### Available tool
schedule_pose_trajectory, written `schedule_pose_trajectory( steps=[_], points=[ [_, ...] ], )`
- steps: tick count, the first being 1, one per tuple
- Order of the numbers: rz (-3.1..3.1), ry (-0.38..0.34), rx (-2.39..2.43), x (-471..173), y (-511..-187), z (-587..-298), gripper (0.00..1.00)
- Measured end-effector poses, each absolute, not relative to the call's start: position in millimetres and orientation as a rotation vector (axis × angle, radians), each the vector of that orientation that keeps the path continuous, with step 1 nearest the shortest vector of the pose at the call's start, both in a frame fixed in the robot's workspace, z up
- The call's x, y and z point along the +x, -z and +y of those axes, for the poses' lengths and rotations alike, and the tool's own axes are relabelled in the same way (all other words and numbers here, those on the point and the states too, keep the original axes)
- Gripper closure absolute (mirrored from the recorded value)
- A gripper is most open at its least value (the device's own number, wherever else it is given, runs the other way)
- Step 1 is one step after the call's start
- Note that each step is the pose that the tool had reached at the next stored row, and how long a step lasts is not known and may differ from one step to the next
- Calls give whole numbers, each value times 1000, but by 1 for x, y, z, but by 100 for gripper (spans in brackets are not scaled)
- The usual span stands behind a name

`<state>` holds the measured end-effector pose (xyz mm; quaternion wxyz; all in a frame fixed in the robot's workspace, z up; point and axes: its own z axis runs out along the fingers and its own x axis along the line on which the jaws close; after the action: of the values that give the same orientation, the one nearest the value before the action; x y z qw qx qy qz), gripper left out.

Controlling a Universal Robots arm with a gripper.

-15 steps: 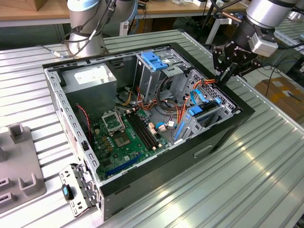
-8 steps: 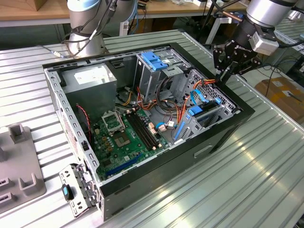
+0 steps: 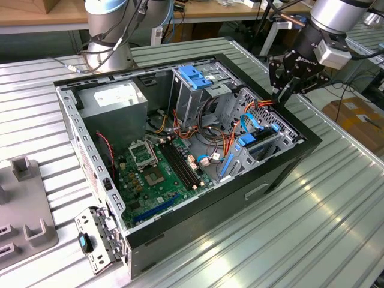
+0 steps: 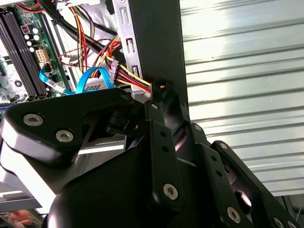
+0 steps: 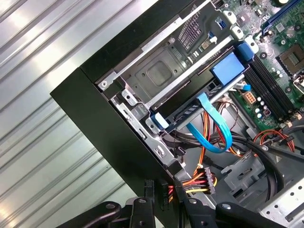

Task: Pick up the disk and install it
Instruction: 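Insert the second disk wire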

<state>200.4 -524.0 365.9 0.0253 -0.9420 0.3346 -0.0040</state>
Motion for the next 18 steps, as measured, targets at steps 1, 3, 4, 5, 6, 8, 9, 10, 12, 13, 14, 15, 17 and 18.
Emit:
schedule_pose_trajectory(
  steps=[1, 3, 4, 5, 6, 8, 9, 10, 12, 13, 14, 15, 17, 18],
  points=[
    [1035, 12, -2913, 200, -366, -524, 70],
    [1035, 12, -2913, 200, -366, -524, 70],
    [1035, 12, -2913, 200, -366, -524, 70],
    [1035, 12, -2913, 200, -366, -524, 70],
    [1035, 12, -2913, 200, -366, -524, 70],
    [1035, 12, -2913, 200, -366, -524, 70],
    [1035, 12, -2913, 200, -366, -524, 70],
    [1035, 12, -2913, 200, -366, -524, 70],
    [1035, 12, -2913, 200, -365, -524, 72],
    [1035, 12, -2913, 200, -365, -524, 79],
    [1035, 12, -2913, 200, -365, -524, 79],
    [1035, 12, -2913, 200, -365, -524, 79],
    [1035, 13, -2913, 200, -365, -524, 79],
    [1035, 13, -2913, 200, -365, -524, 80]
  ],
)
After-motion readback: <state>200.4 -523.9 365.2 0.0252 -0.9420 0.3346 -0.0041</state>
